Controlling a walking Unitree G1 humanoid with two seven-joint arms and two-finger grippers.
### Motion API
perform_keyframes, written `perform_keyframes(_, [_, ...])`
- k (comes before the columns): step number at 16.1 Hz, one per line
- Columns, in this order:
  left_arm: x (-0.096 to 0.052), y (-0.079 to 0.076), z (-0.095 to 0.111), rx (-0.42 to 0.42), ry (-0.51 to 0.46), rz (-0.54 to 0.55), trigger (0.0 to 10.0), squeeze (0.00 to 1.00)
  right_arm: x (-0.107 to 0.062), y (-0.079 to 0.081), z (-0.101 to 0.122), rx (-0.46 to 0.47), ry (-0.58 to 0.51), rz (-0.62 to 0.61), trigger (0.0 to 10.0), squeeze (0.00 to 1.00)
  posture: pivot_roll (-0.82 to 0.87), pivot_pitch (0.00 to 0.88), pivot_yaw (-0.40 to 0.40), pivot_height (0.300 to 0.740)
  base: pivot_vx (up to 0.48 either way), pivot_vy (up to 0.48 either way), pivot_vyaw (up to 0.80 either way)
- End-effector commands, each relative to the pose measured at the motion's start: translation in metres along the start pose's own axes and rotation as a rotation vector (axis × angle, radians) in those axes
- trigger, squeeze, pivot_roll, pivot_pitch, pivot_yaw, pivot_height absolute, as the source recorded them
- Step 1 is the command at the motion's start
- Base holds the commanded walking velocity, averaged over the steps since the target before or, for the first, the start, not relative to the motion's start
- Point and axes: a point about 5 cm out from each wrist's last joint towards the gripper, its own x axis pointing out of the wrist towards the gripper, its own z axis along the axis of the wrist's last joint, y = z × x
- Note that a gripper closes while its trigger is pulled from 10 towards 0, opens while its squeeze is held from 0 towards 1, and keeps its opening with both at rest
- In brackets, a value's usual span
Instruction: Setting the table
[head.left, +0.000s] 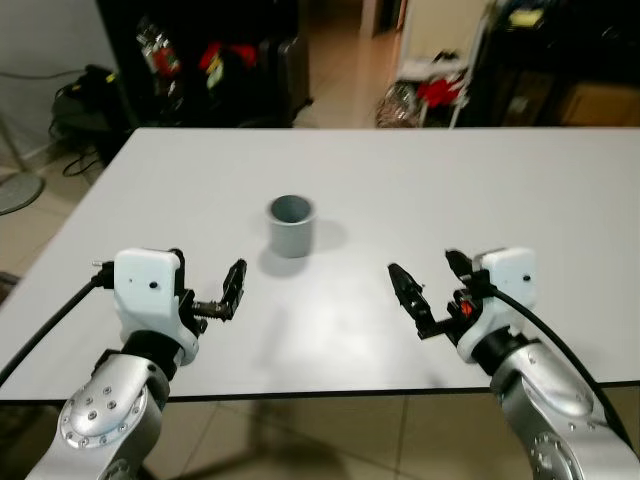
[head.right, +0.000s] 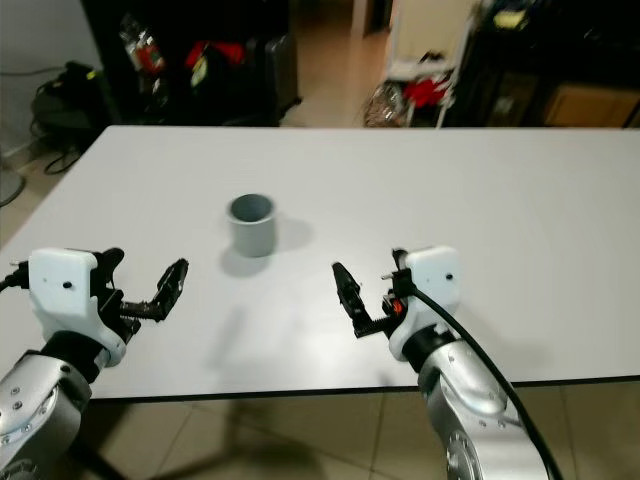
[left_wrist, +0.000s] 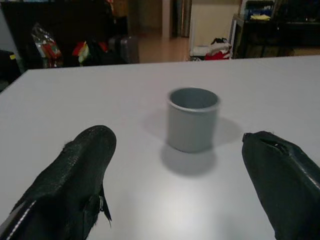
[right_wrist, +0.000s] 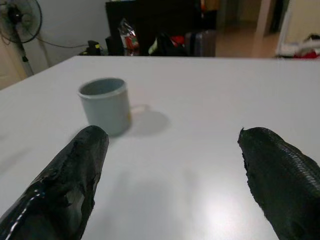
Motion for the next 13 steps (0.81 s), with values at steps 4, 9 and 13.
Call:
perform_keyframes(4, [-0.006, -0.002, 0.0, 0.018, -0.007, 0.008, 10.0, 1.0, -0.001, 0.001, 0.0, 0.028, 0.01, 0.002, 10.0, 1.0, 0.01, 0.02, 0.037, 0.74, 0.0, -0.352, 0.0])
perform_keyframes(9, [-0.01, 0.001, -0.003, 0.011, 0.003, 0.03, 10.0, 1.0, -0.001, 0.003, -0.005, 0.039, 0.026, 0.022, 10.0, 1.0, 0.01, 0.012, 0.031, 0.74, 0.0, -0.329, 0.0])
perform_keyframes(13, [-0.013, 0.002, -0.006, 0.01, 0.011, 0.043, 10.0, 1.0, -0.001, 0.005, -0.006, 0.03, 0.034, 0.051, 10.0, 1.0, 0.01, 0.006, 0.019, 0.74, 0.0, -0.298, 0.0])
